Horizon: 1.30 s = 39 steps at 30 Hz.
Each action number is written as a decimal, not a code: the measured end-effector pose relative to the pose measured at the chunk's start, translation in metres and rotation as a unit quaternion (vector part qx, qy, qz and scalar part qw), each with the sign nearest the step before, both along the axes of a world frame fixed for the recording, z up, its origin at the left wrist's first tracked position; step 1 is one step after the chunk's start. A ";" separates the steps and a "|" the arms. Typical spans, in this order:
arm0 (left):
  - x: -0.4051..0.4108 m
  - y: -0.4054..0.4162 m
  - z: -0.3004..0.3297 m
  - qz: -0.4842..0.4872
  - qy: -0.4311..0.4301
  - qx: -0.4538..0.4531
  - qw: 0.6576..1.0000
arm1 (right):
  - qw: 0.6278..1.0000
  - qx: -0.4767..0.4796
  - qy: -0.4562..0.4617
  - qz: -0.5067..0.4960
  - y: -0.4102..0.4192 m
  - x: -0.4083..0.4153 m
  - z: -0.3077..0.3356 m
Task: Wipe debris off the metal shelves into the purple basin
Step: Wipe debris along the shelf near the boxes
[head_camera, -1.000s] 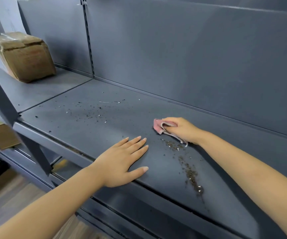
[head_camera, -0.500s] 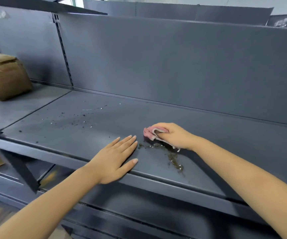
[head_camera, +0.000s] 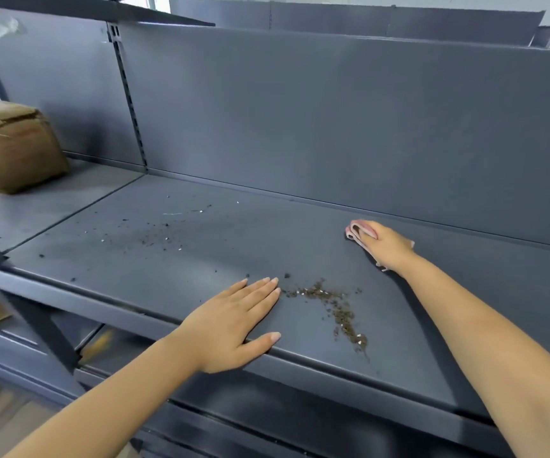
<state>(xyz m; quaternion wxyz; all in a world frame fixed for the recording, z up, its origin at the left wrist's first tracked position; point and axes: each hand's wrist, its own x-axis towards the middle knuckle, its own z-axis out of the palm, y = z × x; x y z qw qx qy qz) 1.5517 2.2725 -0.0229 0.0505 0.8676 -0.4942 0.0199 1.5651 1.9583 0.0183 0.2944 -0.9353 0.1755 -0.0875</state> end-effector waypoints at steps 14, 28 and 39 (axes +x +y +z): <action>0.002 0.002 -0.002 0.002 -0.005 -0.007 1.000 | 0.976 0.053 0.046 0.207 0.055 -0.009 -0.005; -0.008 0.004 0.003 0.020 -0.031 0.003 0.999 | 0.994 0.088 -0.042 0.056 0.065 -0.116 0.016; 0.006 0.035 -0.004 0.029 -0.043 -0.016 0.999 | 0.970 -0.007 -0.060 -0.235 0.073 -0.178 -0.021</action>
